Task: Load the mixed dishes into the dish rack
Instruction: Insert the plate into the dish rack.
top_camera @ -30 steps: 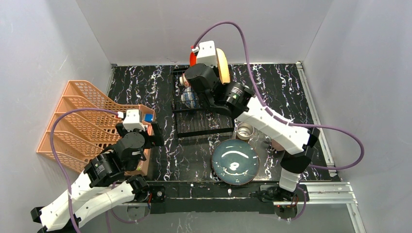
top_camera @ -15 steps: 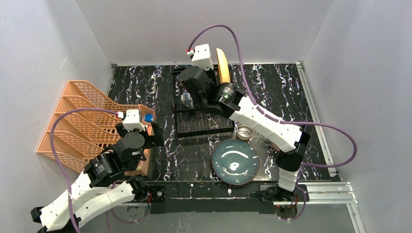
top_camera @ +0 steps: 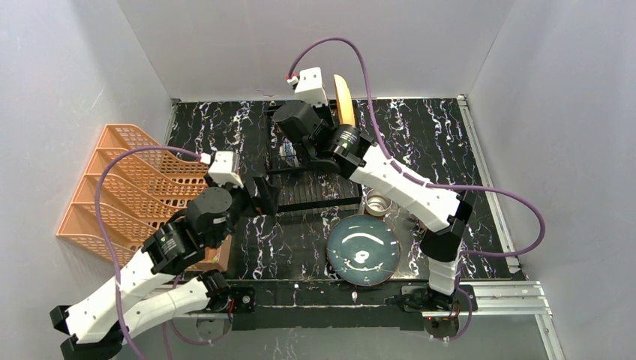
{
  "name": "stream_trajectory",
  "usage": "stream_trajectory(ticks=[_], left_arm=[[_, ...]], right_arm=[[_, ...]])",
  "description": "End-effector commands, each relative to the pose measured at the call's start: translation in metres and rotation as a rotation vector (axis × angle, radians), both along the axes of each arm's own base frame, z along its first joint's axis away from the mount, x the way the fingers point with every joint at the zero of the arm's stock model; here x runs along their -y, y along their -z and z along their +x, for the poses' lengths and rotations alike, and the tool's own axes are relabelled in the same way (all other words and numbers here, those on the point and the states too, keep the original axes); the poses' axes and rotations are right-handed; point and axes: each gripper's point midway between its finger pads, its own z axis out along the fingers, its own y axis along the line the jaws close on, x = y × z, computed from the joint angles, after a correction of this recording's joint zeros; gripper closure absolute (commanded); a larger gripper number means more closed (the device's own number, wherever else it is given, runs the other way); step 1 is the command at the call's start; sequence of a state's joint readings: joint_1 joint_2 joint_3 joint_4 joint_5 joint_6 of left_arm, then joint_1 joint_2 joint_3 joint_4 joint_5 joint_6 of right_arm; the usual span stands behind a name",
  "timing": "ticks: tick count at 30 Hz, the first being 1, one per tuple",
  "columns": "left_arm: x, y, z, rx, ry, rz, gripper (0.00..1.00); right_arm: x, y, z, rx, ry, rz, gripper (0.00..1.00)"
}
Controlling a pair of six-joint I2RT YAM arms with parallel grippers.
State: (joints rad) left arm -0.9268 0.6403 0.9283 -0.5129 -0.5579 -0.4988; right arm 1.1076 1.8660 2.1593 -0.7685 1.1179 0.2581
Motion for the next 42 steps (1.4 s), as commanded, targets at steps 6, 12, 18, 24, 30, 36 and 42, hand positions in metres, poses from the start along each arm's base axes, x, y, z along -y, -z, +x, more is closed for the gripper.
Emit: stream_trajectory(ticks=[6,12,18,24,30,36,42], left_arm=[[0.000,-0.007,0.003,0.039,-0.002,-0.011,0.02],[-0.027,0.004,-0.003,0.032,-0.073,0.051,0.02],[-0.042,0.014,-0.006,0.017,-0.110,0.093,0.02],[-0.049,0.025,-0.008,0.010,-0.131,0.118,0.02],[-0.051,0.035,-0.008,-0.001,-0.137,0.135,0.02],[-0.052,0.036,-0.008,-0.003,-0.138,0.132,0.02],[-0.051,0.036,-0.009,-0.005,-0.137,0.131,0.02]], right_arm=[[0.014,-0.020,0.005,0.048,0.066,0.024,0.99],[0.020,-0.019,0.005,0.051,0.091,-0.006,0.99],[0.025,-0.016,0.008,0.054,0.114,-0.046,0.99],[0.026,-0.012,0.011,0.050,0.126,-0.079,0.99],[0.028,-0.006,0.014,0.041,0.136,-0.097,0.99],[0.036,-0.002,0.016,0.027,0.153,-0.095,0.99],[0.040,0.005,0.017,0.008,0.161,-0.095,0.99]])
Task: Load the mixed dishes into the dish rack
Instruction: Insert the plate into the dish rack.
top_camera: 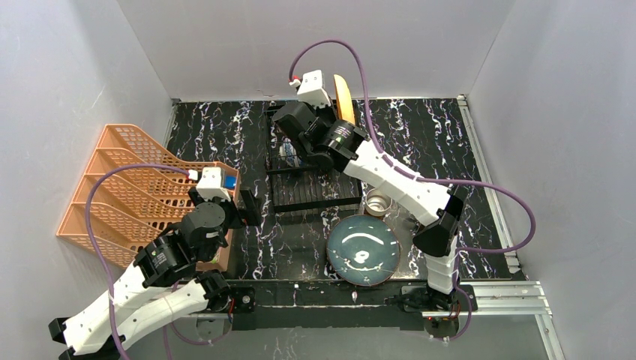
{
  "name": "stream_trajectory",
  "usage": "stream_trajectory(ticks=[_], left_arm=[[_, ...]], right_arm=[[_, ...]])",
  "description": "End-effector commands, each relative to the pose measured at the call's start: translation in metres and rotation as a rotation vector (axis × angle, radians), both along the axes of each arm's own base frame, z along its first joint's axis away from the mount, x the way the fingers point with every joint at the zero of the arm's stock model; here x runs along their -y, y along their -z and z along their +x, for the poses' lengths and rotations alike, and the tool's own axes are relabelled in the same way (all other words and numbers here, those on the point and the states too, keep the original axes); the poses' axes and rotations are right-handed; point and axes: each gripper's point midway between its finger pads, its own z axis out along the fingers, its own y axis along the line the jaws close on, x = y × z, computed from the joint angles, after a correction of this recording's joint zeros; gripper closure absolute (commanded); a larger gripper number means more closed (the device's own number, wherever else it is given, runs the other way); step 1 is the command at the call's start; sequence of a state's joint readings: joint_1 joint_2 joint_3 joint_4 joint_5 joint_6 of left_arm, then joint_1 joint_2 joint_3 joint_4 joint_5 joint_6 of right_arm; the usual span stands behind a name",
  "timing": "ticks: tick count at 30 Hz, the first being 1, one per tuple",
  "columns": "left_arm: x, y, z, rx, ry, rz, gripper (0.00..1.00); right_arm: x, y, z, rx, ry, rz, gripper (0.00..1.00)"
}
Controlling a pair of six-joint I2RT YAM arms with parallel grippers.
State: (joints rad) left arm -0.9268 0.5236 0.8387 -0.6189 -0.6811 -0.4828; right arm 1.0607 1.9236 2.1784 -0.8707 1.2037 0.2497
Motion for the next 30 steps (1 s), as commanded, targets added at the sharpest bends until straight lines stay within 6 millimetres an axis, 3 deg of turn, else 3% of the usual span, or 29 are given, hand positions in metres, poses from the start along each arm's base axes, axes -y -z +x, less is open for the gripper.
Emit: stream_trajectory(ticks=[1,22,24,30], left_arm=[[-0.007,0.004,0.000,0.001,-0.027,0.023,0.02],[-0.008,0.005,0.000,0.002,-0.029,0.030,0.02],[-0.008,0.004,0.000,0.003,-0.029,0.029,0.02],[-0.008,0.004,0.001,0.003,-0.030,0.035,0.02]], right_arm=[[0.013,-0.015,0.000,0.034,0.046,0.060,0.99],[0.015,0.020,0.003,-0.057,0.067,0.068,0.99],[0.014,0.022,0.002,-0.066,0.064,0.075,0.92],[0.010,0.026,0.001,-0.082,0.055,0.088,0.90]])
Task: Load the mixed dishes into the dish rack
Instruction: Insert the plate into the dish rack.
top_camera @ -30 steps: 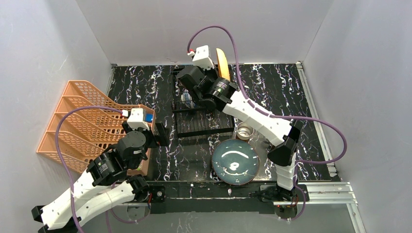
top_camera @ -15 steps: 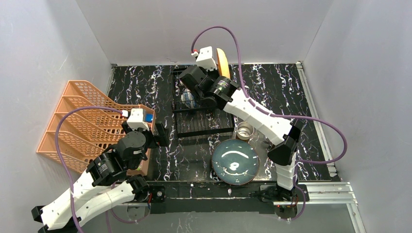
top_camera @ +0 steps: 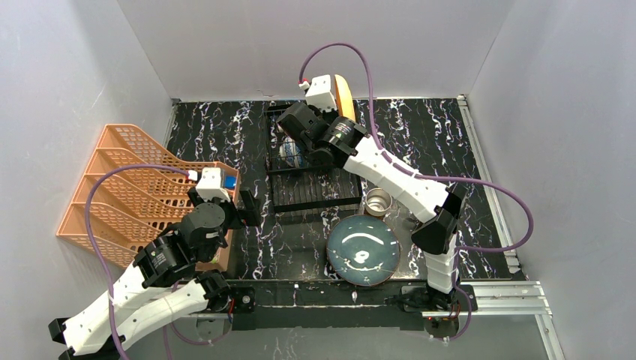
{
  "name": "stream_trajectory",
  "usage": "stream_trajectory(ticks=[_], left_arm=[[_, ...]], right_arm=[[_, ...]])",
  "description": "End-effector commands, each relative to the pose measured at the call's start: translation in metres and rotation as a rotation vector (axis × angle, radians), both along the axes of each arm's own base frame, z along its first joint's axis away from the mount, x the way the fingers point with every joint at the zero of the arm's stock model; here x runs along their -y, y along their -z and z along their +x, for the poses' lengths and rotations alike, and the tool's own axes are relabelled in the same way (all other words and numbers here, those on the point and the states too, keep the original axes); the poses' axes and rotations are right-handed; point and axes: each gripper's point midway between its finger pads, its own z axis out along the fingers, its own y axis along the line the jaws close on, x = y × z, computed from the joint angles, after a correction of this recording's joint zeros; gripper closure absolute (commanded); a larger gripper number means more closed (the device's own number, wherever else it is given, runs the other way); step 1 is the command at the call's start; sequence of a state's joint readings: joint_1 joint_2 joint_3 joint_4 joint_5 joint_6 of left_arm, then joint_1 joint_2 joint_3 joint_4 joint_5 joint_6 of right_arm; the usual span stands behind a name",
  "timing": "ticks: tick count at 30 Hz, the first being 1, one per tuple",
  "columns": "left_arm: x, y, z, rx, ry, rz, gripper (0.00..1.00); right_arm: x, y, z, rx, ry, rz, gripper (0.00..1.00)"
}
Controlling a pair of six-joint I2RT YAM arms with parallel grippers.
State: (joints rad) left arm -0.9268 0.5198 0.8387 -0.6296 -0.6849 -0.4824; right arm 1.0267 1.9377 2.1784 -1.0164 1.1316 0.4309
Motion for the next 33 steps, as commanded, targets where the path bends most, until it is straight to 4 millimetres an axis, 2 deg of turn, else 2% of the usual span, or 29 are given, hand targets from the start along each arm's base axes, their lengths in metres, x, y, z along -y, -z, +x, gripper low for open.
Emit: stream_trajectory(ticks=[1,6,17,25,33], left_arm=[[-0.006,0.003,0.001,0.006,-0.026,0.027,0.02],[-0.005,0.004,0.001,0.003,-0.024,0.030,0.02],[-0.005,0.004,0.002,0.002,-0.022,0.033,0.02],[-0.005,0.004,0.002,0.003,-0.022,0.034,0.02],[-0.004,0.005,0.003,-0.003,-0.022,0.043,0.02]], right_arm=[[-0.001,-0.003,0.002,0.009,0.017,0.033,0.90],[-0.006,0.000,0.004,-0.004,0.011,0.030,0.87],[-0.012,0.008,0.003,-0.032,0.007,0.045,0.70],[-0.011,-0.003,0.003,-0.013,0.007,0.059,0.47],[-0.014,-0.021,0.003,0.012,-0.017,0.105,0.43]])
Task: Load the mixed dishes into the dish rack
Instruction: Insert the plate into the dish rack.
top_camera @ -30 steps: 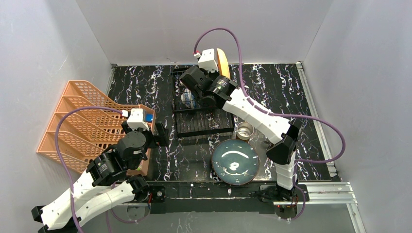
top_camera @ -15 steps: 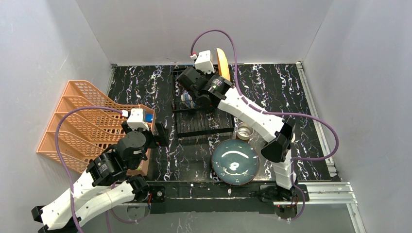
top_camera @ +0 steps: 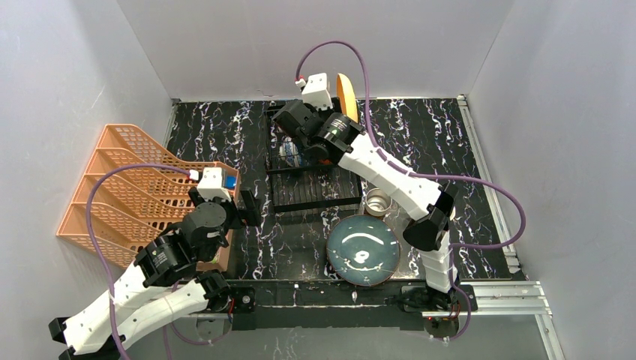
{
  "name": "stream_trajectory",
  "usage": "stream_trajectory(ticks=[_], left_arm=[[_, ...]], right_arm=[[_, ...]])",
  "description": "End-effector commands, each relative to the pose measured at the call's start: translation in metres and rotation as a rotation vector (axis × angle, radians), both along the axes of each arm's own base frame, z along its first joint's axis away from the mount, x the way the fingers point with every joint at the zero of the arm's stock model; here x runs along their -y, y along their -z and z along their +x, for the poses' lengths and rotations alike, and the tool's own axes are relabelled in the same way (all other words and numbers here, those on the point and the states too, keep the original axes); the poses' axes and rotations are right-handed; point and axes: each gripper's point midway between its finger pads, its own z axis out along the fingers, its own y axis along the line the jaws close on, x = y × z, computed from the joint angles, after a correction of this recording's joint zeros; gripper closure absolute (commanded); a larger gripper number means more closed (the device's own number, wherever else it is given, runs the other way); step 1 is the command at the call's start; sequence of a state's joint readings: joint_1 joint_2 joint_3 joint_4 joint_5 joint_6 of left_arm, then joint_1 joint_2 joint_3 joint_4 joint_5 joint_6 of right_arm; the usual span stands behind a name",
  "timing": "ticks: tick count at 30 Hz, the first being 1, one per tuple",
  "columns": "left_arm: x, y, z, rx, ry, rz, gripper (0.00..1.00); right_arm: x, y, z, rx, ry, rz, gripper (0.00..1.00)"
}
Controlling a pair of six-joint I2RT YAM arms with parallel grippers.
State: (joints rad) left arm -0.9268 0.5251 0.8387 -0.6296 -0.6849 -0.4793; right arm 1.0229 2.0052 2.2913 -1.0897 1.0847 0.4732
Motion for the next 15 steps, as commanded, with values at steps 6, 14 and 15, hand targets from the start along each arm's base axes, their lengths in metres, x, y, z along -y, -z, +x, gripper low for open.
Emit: stream_trajectory(ticks=[6,14,15], left_arm=[[-0.004,0.005,0.003,-0.002,-0.026,0.042,0.02],[-0.003,0.006,0.004,-0.006,-0.024,0.050,0.02],[-0.004,0.006,0.003,-0.005,-0.024,0.050,0.02]], right_arm=[[-0.011,-0.038,-0.003,0.067,-0.042,0.116,0.42],[-0.024,-0.054,-0.010,0.090,-0.100,0.182,0.41],[-0.026,-0.056,-0.011,0.096,-0.104,0.185,0.41]])
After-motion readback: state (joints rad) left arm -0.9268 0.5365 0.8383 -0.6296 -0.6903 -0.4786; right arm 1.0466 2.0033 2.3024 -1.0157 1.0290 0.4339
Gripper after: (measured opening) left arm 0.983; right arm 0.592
